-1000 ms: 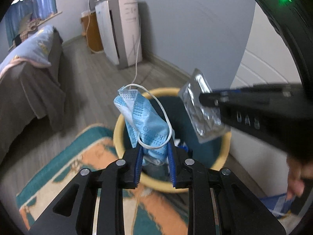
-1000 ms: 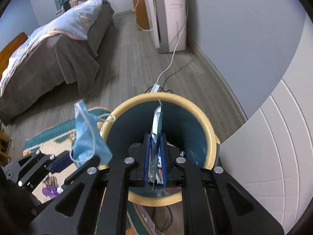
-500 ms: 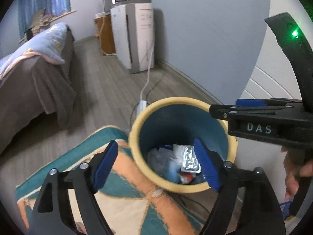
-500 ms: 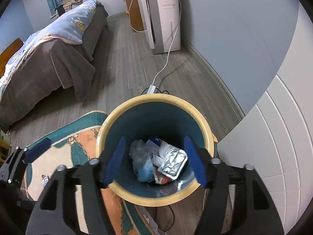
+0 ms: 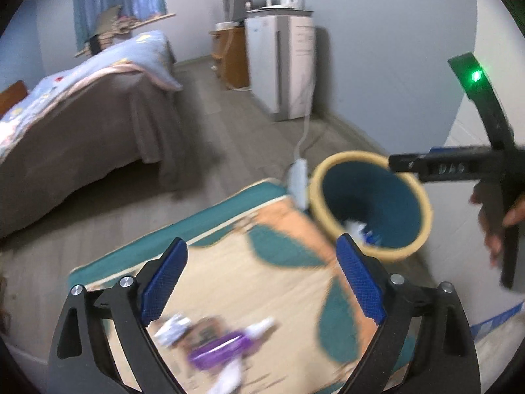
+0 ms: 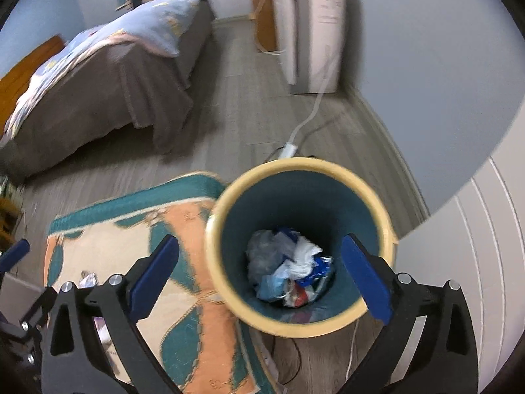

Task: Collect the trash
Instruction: 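Move both grippers back over the remaining trash on the stool, then grasp the blue glove with the right gripper while the left grasps the white tissue, then carry the glove and tissue over the bin and open both grippers, then move both grippers back to the sachet and purple spray bottle, then grasp the purple spray bottle with the right gripper while the left grasps the medicine sachet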

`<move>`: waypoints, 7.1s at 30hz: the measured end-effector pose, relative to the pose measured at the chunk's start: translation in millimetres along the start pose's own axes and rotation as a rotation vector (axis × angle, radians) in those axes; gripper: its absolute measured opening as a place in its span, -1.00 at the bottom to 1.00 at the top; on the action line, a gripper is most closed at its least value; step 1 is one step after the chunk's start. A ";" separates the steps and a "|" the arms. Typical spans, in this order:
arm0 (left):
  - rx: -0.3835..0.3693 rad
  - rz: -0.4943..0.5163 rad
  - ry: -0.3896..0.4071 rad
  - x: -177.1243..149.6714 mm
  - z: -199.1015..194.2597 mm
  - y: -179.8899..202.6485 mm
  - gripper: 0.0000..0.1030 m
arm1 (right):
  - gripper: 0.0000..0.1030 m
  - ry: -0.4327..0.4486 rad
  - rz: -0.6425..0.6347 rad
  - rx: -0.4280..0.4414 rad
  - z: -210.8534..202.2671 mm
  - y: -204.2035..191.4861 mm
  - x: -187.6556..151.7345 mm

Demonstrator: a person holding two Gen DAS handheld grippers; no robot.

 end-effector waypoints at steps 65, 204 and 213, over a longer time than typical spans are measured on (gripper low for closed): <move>0.215 -0.297 -0.200 -175.4 -62.5 -183.3 0.78 | -0.59 -0.306 -0.513 0.232 -1.8 -268.9 -158.1; -0.083 0.091 -0.369 -162.3 100.5 -121.5 -0.40 | -0.61 -0.465 0.106 0.240 116.5 -210.4 -116.9; -0.040 0.086 -0.299 -138.6 83.6 -114.4 -0.49 | -0.64 -0.263 -0.008 0.227 67.2 -182.1 -75.2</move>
Point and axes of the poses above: each gripper's, at about its wrist camera, not at the fingertips, and z roughly the way its jaws point, y to its right, x to its top, the point moved 6 cm from there along z, roughly the way its jaws point, and after that the axes turned 4 degrees about y, right-handed, at the moved point
